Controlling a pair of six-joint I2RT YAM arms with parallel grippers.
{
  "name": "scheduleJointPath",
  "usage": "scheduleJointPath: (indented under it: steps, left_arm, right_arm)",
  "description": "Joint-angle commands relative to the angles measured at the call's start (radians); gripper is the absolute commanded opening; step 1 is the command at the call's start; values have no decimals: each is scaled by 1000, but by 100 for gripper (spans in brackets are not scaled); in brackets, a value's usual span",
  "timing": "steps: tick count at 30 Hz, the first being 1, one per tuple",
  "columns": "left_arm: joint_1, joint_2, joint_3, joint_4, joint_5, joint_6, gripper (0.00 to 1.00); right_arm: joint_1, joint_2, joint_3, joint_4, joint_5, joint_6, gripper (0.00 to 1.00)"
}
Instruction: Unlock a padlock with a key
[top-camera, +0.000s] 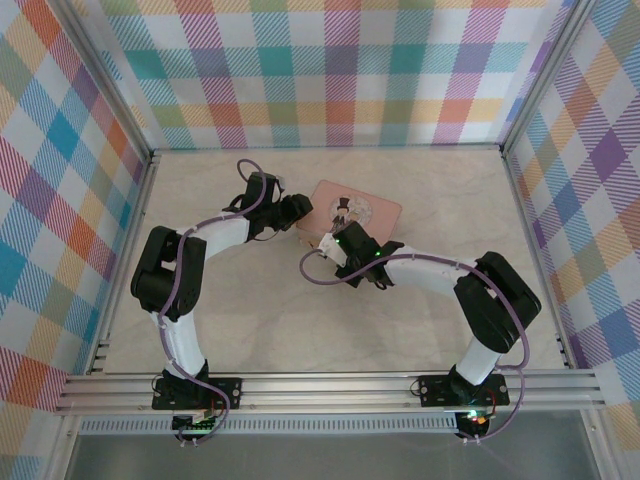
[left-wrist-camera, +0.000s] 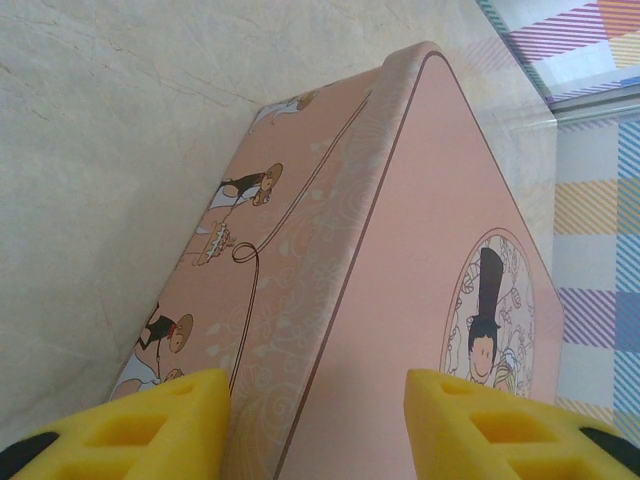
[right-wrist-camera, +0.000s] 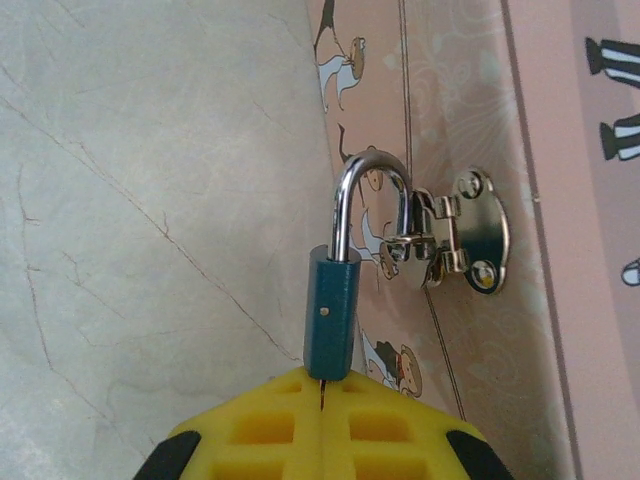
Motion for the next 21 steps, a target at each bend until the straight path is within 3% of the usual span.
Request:
scheduleJointPath:
  steps: [1,9,21]
  left_arm:
    - [-28,5,-2,16,36,-7,49]
    - [-28,8,-6,20,31,-8,49]
    - [-25,-5,-22,22,23,-10,49]
  right_arm:
    - [17,-9,49,49,-42,-4,0]
    - [22,1,72,-66,-58,42,0]
    - [38,11,81,-16,-67,46,0]
